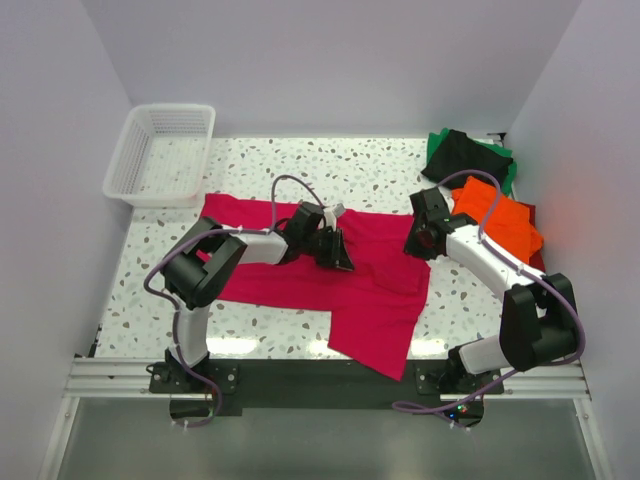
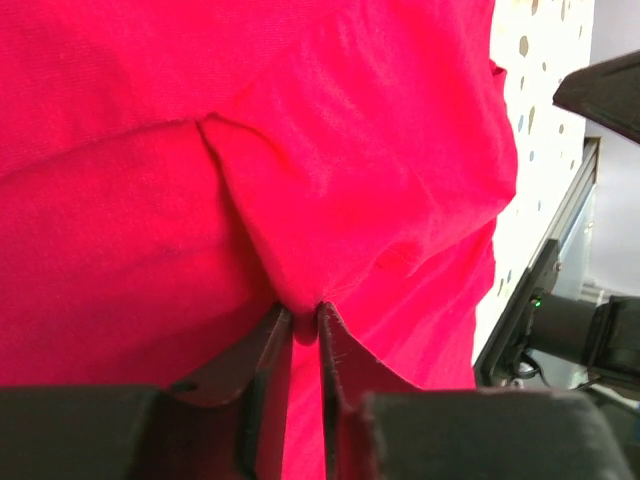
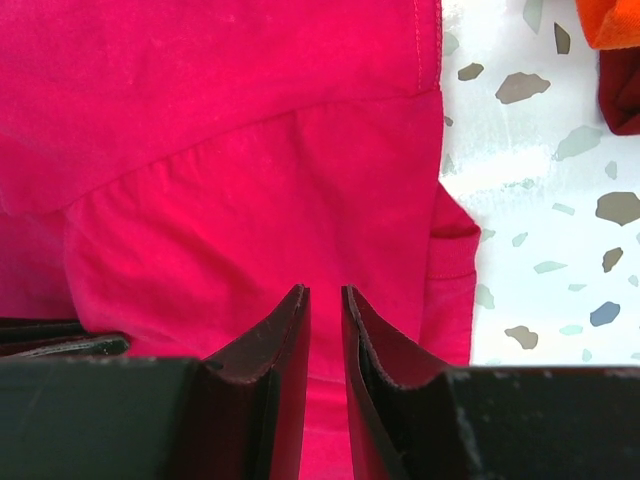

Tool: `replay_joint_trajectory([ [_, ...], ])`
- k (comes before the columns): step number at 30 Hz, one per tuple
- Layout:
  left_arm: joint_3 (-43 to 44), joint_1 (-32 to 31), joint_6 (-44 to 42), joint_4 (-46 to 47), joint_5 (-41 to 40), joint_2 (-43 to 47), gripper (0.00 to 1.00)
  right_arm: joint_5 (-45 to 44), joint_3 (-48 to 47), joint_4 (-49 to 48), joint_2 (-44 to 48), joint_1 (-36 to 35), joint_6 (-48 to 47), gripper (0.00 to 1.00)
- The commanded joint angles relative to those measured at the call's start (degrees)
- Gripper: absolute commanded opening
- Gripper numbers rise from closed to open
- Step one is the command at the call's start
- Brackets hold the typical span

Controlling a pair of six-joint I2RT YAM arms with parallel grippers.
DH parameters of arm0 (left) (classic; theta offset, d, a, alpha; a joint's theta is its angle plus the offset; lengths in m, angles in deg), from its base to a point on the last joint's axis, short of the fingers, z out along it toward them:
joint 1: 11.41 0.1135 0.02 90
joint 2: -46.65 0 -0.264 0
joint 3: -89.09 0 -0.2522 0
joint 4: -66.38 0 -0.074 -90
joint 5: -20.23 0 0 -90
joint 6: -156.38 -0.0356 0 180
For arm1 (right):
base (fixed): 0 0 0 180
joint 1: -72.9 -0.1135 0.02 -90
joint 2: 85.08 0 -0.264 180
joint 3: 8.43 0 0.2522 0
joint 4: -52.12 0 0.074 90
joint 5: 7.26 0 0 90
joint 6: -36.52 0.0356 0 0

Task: Fold and stack the t-shirts
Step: Fold the tshirt

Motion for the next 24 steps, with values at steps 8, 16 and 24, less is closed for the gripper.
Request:
replay_joint_trajectory([
  [8,7.0,-1.1,-5.8,-10.5,-0.4,3.5,0.0,-0.6,-0.9,-0.1,1.2,-0.3,0.0,0.21],
  [16,8.5,-1.2,-7.1,-15.3,1.6,5.8,0.0,0.5,-0.3,-0.8,-0.2,-0.3,0.3,0.2],
  [24,10.0,-1.2,-9.3,-20.8,4.5,5.9,0.01,1.6,-0.5,-1.6,-2.5,-0.3,0.3,0.19],
])
